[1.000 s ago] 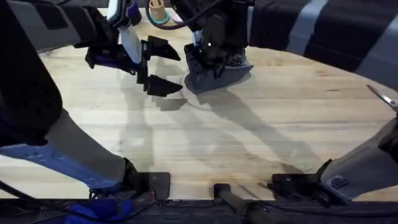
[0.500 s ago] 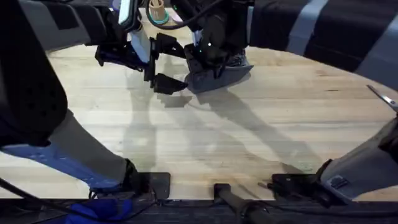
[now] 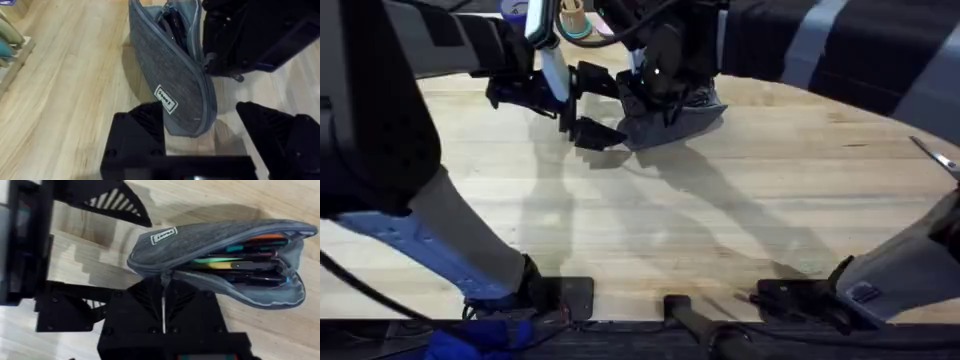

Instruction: Unzip the bag, pick up the pens from the table one at a time and place them inside, then zip the bag closed.

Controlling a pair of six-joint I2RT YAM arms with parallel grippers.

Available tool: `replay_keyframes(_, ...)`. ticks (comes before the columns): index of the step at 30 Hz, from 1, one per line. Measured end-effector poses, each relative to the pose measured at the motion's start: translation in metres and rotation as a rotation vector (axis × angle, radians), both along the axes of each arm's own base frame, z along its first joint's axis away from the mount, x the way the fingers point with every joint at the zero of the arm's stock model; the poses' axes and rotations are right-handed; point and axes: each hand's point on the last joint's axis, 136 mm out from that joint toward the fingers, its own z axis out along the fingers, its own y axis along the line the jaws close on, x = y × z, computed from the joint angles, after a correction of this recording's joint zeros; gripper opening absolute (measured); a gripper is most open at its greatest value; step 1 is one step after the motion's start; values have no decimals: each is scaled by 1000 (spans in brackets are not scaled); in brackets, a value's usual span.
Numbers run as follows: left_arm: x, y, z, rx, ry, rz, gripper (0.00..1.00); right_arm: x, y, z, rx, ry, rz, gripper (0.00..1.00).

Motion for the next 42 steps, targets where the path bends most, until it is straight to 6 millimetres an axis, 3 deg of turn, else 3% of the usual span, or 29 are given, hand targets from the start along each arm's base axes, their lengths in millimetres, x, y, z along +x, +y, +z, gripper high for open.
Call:
replay_keyframes(3, 0, -6, -4, -3, 13, -11, 813, 0, 0, 0, 0, 0, 0, 32)
replay_keyframes(11, 0, -17, -3, -15, -2, -34, 376, 0, 0, 0, 0, 0, 0, 32)
replay_keyframes(18, 1, -17, -3, -14, -3, -32, 54, 0, 0, 0, 0, 0, 0, 32)
replay_keyframes(42, 1, -17, -3, -14, -1, -32, 42, -9, -5, -4, -21, 41, 6, 30)
